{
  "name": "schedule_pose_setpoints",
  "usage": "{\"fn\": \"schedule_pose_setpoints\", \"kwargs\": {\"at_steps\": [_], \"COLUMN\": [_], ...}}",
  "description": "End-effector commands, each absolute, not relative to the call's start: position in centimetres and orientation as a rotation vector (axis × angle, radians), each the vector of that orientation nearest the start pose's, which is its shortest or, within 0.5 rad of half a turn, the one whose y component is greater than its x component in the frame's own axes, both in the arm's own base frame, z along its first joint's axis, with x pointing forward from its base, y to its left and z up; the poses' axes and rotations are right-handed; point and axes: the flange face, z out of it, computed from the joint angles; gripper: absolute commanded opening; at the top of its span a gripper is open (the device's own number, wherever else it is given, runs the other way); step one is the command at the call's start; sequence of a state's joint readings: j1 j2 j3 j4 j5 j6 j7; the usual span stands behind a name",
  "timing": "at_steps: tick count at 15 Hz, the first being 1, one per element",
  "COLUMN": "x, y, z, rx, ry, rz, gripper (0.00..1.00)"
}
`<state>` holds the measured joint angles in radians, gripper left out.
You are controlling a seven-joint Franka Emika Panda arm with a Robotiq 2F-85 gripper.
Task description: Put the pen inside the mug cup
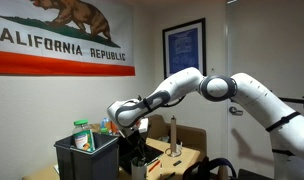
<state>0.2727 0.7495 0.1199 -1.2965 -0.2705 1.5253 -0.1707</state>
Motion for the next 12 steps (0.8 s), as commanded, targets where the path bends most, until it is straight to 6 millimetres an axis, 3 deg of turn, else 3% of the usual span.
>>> {"fn": "schedule_pose_setpoints", "kwargs": {"at_steps": [1,7,12], "x": [64.5,63.0,61.0], "y": [21.0,19.5,17.9], "z": [30.1,32.9,37.3], "rx": [-3.125,-3.115,-3.074], "ry": [-0.941,-0.874,-0.668], "rz": [0.754,0.710,0.470], "gripper": [1.00,1.00,1.00]}}
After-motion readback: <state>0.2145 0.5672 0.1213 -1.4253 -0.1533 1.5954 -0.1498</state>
